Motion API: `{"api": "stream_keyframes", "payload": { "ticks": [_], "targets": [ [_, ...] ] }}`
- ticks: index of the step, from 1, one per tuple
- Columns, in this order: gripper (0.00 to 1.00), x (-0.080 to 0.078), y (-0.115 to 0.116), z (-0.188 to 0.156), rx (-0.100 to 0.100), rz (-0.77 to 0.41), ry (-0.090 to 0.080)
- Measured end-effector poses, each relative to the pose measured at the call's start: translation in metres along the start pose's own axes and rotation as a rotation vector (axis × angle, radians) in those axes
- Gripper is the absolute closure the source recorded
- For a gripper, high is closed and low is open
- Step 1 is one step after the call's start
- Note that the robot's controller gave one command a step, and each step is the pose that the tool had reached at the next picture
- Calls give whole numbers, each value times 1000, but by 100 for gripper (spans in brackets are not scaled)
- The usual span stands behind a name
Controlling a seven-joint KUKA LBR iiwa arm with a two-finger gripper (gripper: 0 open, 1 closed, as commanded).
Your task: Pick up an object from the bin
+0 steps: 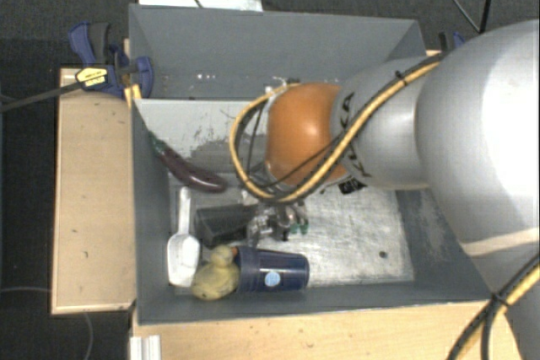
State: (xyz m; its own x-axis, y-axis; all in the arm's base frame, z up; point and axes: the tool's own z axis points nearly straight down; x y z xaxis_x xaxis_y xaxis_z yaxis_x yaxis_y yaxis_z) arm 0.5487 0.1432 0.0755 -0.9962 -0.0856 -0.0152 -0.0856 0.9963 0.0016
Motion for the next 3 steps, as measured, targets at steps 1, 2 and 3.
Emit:
{"api": "stream_keyframes", "payload": {
  "ticks": [1,2,3],
  "targets": [
    [100,0,0,0,0,2,0],
    [100,16,-17,-120,2,-14,19],
    [100,16,-17,-120,2,-12,19]
  ]
}}
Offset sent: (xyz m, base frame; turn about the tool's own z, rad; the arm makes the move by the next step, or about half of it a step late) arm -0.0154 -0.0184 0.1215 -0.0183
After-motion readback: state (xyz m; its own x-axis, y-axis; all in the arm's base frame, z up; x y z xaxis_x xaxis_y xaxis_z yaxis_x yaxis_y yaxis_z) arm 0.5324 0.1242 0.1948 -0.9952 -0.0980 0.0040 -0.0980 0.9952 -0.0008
